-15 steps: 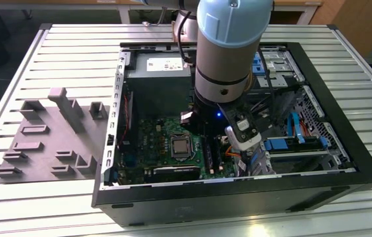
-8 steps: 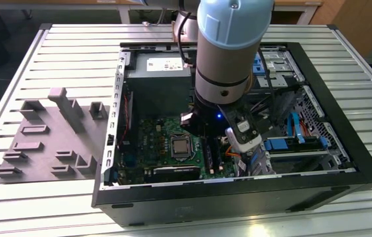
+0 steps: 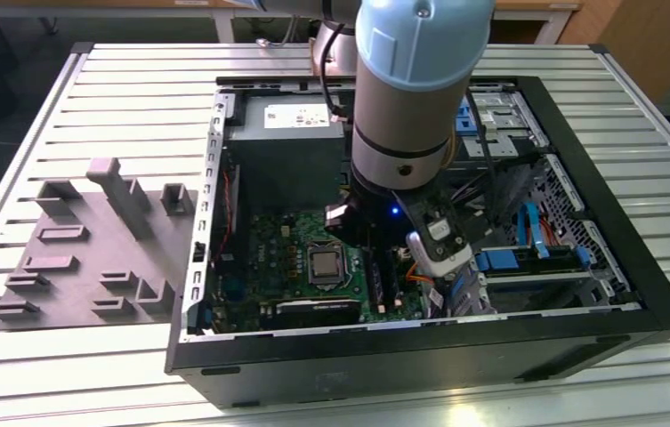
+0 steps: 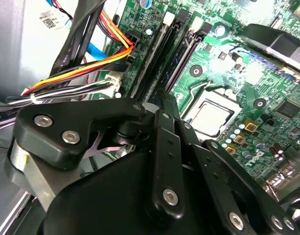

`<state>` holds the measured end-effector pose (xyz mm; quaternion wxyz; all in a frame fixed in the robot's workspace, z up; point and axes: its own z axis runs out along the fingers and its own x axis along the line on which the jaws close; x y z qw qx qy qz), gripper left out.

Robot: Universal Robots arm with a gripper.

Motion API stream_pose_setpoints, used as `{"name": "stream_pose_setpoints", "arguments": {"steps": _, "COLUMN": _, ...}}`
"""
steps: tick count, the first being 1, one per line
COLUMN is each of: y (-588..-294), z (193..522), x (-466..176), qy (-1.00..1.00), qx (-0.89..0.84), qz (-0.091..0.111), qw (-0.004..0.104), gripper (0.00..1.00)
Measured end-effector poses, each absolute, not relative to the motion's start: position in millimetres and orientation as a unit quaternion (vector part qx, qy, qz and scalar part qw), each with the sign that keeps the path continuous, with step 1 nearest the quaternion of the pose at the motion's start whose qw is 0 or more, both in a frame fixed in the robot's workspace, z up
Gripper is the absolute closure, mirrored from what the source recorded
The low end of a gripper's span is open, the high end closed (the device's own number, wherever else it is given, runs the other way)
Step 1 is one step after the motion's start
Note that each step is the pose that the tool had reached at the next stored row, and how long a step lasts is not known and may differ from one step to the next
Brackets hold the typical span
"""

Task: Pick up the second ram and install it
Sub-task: 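Press down the second ram until it locks into place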

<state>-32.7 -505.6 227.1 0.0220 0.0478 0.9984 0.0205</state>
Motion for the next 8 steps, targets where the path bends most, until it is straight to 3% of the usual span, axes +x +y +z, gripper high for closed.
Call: {"name": "stream_pose_setpoints", "arguments": {"steps": 8, "y": -507.6, "z": 227.1, "x": -32.8, "qy": 0.998, "qx": 0.048, "qz": 0.020, "qw": 0.022, "gripper": 0.89}}
